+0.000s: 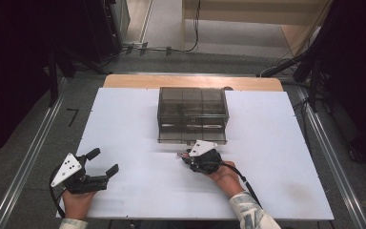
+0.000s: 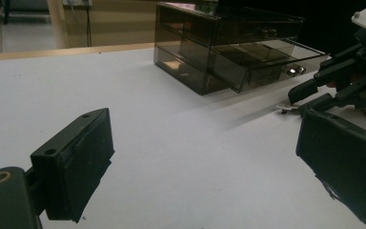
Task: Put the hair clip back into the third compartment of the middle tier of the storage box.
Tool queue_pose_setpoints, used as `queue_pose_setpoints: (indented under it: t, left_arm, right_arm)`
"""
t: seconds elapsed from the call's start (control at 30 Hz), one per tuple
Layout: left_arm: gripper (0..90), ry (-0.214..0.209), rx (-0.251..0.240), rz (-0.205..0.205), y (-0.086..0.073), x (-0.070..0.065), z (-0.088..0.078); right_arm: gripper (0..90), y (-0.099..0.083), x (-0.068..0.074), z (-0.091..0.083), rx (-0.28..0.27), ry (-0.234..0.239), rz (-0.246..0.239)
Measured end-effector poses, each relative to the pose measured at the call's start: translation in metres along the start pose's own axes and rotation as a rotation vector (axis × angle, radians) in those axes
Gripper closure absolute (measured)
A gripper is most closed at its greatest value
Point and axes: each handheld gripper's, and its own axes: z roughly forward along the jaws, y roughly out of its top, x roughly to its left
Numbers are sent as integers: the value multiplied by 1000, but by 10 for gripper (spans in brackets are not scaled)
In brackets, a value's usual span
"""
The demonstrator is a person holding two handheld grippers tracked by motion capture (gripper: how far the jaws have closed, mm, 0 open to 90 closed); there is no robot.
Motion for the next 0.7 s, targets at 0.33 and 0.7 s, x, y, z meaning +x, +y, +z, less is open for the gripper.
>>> queue_pose_setpoints:
  t: [0.33,0.7]
  left_arm:
    - [56,-1,-1,-1,0,0,0]
    - [56,0,-1,0,0,0,0]
  right_arm:
    - [810,3,-5,4,2,-27,-9]
    - [838,2,-6,3,10,-26,-26]
